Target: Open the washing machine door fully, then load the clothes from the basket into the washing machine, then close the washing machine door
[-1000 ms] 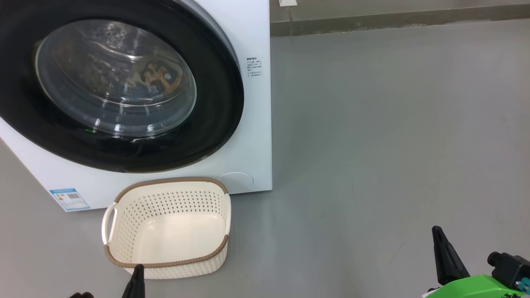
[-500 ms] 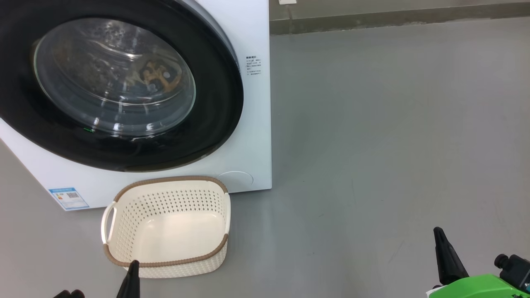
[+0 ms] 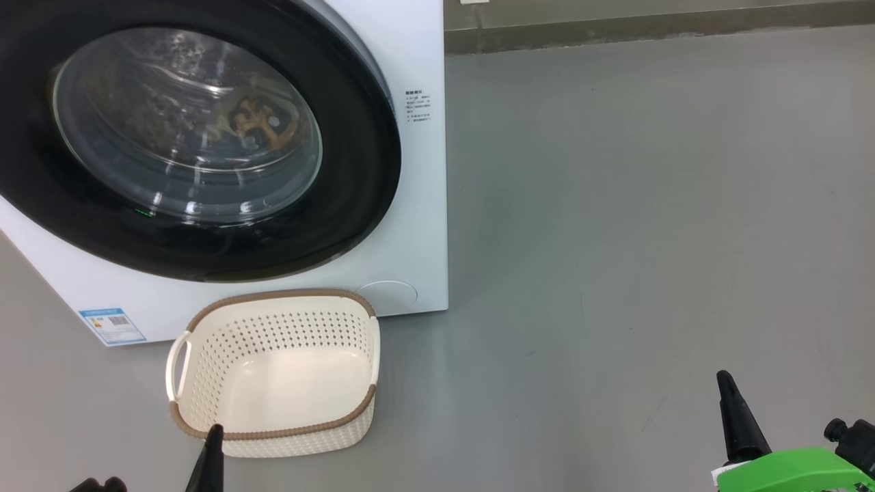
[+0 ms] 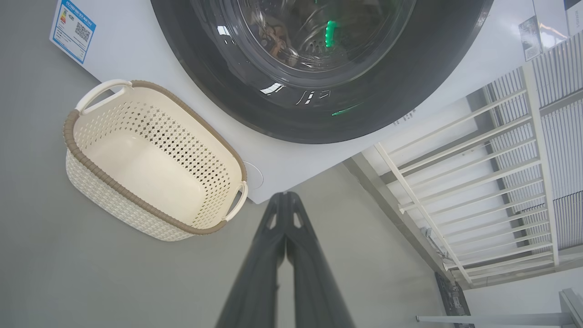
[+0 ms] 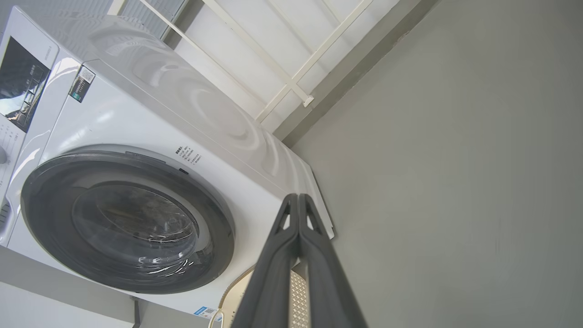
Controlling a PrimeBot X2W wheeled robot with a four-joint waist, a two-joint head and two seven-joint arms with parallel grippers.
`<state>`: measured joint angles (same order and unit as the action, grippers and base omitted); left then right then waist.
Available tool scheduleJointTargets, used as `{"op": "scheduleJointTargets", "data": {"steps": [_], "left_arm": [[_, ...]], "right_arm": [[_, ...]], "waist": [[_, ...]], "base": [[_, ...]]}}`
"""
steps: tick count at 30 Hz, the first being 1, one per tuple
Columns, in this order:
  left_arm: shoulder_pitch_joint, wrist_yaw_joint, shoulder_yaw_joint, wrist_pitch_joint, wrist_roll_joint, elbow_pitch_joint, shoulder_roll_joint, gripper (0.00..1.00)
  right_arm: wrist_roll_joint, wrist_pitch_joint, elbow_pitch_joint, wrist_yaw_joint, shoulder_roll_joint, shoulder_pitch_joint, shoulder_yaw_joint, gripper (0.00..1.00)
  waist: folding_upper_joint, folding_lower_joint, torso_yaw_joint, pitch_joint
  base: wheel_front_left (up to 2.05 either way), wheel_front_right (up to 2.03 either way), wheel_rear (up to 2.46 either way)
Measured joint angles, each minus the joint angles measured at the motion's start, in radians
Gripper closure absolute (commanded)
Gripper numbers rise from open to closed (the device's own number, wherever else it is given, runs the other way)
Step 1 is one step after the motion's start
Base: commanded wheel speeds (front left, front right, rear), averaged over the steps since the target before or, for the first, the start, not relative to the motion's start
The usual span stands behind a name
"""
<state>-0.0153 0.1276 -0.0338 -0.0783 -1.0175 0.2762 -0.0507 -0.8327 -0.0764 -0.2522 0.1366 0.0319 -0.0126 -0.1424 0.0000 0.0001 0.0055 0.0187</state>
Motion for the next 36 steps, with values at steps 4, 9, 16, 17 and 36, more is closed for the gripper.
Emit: {"op": "scheduleJointTargets", "data": {"steps": [4, 9, 16, 17, 36], "left_arm": [[0.001, 0.0, 0.007, 0.01, -0.032, 0.0, 0.0, 1.0], [0.014, 0.0, 0.013, 0.026, -0.082, 0.0, 0.001, 1.0], [0.02, 0.0, 0.026, 0.045, -0.146, -0.001, 0.002, 1.0], [0.02, 0.0, 0.027, 0.049, -0.153, -0.001, 0.002, 1.0], [0.043, 0.0, 0.056, 0.098, -0.323, -0.002, 0.003, 1.0]], "right_arm": [[-0.053, 0.015, -0.001, 0.0, 0.0, -0.008, 0.0, 1.0], [-0.113, 0.025, -0.002, 0.0, 0.001, -0.009, 0.0, 1.0], [-0.19, 0.049, -0.003, 0.0, 0.001, -0.01, 0.0, 1.0], [-0.202, 0.05, -0.003, 0.0, 0.001, -0.01, 0.0, 1.0], [-0.423, 0.103, -0.008, 0.0, 0.002, -0.03, 0.001, 1.0]], "waist": [[0.0, 0.0, 0.0, -0.001], [0.0, 0.0, -0.001, -0.003], [0.0, 0.0, -0.001, -0.006], [0.0, 0.0, -0.001, -0.006], [0.0, -0.0001, -0.003, -0.012]], "base": [[0.0, 0.0, 0.0], [0.0, 0.0, 0.0], [0.0, 0.0, 0.0], [0.0, 0.0, 0.0], [0.0, 0.0, 0.0]]}}
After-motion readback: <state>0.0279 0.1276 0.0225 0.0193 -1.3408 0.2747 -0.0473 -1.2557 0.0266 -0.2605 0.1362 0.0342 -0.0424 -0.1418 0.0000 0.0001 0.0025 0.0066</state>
